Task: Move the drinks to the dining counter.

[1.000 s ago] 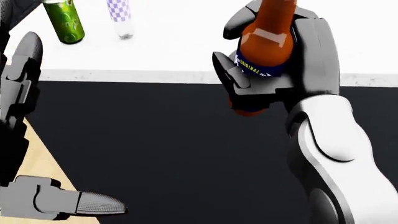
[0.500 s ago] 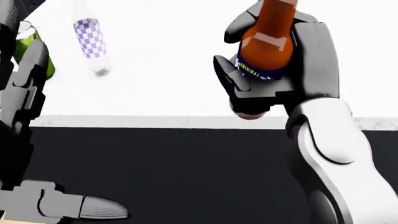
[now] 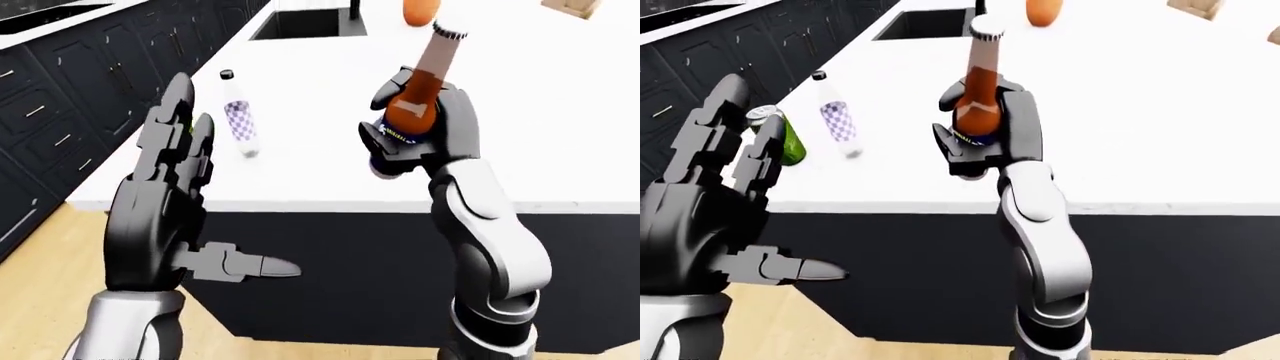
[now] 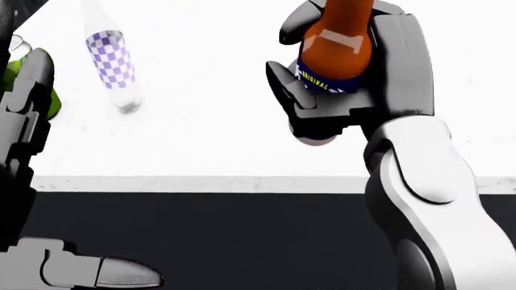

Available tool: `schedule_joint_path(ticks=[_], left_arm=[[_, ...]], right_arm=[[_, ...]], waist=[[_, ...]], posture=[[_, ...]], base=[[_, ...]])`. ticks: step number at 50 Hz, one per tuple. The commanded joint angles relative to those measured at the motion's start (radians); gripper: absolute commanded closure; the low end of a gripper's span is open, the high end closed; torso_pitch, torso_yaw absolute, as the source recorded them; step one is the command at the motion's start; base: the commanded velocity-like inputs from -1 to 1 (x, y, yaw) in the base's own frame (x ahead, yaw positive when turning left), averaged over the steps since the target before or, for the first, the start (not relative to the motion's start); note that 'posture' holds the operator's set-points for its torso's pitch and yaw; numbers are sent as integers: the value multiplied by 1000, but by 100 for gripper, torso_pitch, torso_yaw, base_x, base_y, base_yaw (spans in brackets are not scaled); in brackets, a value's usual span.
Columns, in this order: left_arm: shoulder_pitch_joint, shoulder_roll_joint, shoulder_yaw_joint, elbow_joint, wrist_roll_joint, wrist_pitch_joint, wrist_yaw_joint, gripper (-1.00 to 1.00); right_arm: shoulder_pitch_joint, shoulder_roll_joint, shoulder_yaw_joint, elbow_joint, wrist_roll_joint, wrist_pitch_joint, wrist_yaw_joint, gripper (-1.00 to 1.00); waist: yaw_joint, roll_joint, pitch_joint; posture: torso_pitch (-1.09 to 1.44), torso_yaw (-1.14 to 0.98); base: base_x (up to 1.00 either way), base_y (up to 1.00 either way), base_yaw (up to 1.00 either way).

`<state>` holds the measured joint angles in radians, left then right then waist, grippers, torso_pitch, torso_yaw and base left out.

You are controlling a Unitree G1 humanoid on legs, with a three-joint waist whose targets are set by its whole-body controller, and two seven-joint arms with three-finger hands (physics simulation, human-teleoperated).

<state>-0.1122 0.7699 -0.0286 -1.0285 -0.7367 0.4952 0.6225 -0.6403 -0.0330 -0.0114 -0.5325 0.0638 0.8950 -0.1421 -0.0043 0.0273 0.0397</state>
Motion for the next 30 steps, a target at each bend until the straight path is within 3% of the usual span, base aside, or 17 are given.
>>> schedule_joint_path(ticks=[1,15,19,30], left_arm=[[-15,6,22,-19,19,-20,0,-100],[-9,-31,40,-19,39,3,-34,-100],[-11,-36,43,-19,39,7,-39,-100],[-8,-56,66,-19,42,25,-65,-100]], right_arm=[[-40,-1,-3,-19,0,-41,0,100],[-197,-14,-23,257,-17,-133,-58,100],[-273,-30,-51,377,15,-162,-70,100],[-474,-68,-68,952,21,-495,-137,100]], waist=[[1,2,-21],[-3,9,-14],[-4,12,-13],[-6,20,-23]], posture=[[0,0],[0,0],[0,0],[0,0]], base=[[0,0,0],[0,0,0],[0,0,0],[0,0,0]])
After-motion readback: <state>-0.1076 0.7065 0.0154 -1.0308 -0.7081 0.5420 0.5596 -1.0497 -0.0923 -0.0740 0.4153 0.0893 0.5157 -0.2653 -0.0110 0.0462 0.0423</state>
